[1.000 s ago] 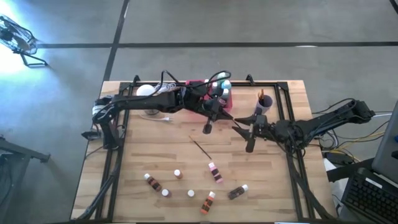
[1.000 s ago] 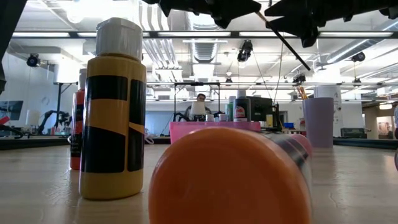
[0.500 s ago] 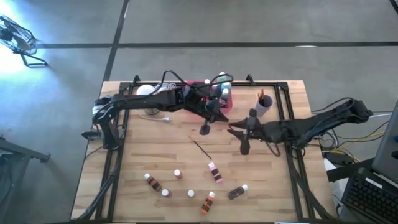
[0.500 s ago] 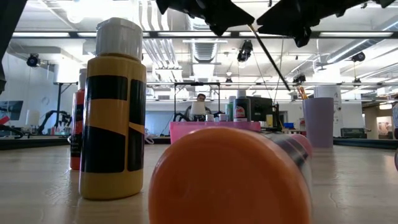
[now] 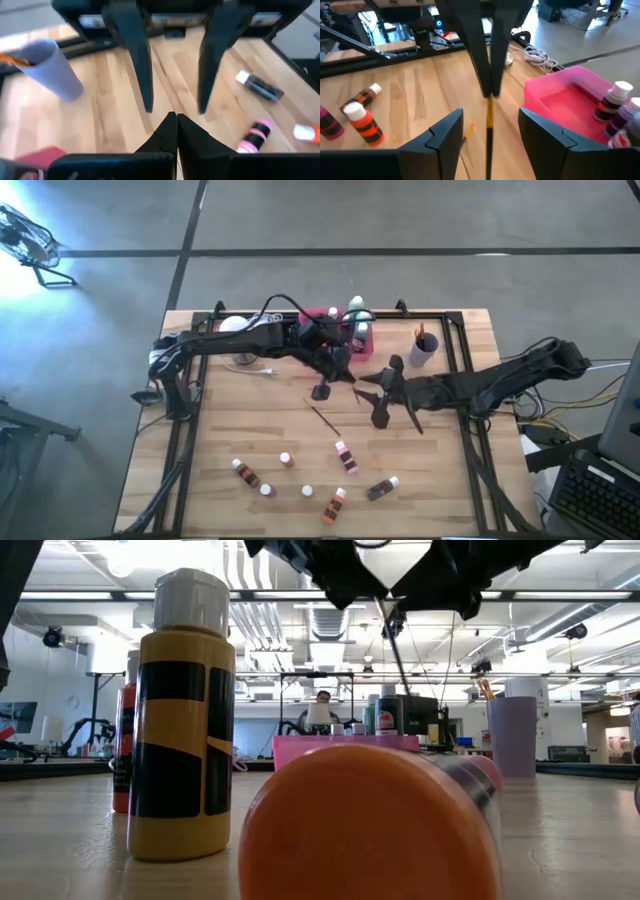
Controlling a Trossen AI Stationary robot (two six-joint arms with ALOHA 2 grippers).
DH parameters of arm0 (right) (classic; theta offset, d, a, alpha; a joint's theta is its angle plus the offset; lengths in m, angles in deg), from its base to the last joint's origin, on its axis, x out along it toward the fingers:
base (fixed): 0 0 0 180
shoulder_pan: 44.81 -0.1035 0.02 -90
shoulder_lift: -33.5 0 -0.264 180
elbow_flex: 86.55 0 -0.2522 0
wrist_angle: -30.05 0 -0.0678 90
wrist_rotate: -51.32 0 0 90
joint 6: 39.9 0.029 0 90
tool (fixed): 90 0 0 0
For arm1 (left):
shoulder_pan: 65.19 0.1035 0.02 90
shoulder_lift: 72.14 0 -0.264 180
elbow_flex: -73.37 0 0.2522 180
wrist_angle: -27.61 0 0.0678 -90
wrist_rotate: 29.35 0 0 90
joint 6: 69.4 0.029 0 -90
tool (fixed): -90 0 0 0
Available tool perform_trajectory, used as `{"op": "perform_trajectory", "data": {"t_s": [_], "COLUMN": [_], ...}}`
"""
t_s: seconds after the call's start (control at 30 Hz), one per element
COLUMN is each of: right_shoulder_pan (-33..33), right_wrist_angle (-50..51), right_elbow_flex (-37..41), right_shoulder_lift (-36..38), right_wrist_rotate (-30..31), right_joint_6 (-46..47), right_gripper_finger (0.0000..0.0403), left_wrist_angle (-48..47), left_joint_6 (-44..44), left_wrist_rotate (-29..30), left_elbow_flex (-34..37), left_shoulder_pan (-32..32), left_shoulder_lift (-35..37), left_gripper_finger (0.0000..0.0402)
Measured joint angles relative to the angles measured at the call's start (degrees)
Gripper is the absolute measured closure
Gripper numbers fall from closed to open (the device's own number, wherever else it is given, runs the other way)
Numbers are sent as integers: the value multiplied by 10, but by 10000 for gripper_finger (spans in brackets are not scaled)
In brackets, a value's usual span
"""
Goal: Pick & Place Paint Supplies
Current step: Put the black gold paint brush into the violet cup
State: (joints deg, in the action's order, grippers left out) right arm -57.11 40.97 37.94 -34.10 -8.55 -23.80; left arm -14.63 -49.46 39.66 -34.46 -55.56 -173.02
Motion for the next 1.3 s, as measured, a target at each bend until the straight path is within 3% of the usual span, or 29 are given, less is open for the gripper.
{"op": "perform_trajectory", "data": {"t_s": [0.23,0.43,0.77,1.2,1.3], "right_shoulder_pan": [0,3,15,22,23], "right_wrist_angle": [-4,-9,-10,-24,-23], "right_elbow_flex": [-13,-24,-26,-26,-26], "right_shoulder_lift": [-25,-38,-38,-49,-52], "right_wrist_rotate": [-1,-2,0,-1,-1], "right_joint_6": [-1,-10,-11,-15,-17], "right_gripper_finger": [202,217,277,386,388], "left_wrist_angle": [-1,10,10,12,12], "left_joint_6": [-1,-1,0,0,0], "left_wrist_rotate": [-1,-5,-5,-2,-1], "left_elbow_flex": [1,0,0,0,0], "left_shoulder_pan": [0,-1,-1,-1,-1], "left_shoulder_lift": [0,0,0,0,0], "left_gripper_finger": [401,401,401,401,401]}}
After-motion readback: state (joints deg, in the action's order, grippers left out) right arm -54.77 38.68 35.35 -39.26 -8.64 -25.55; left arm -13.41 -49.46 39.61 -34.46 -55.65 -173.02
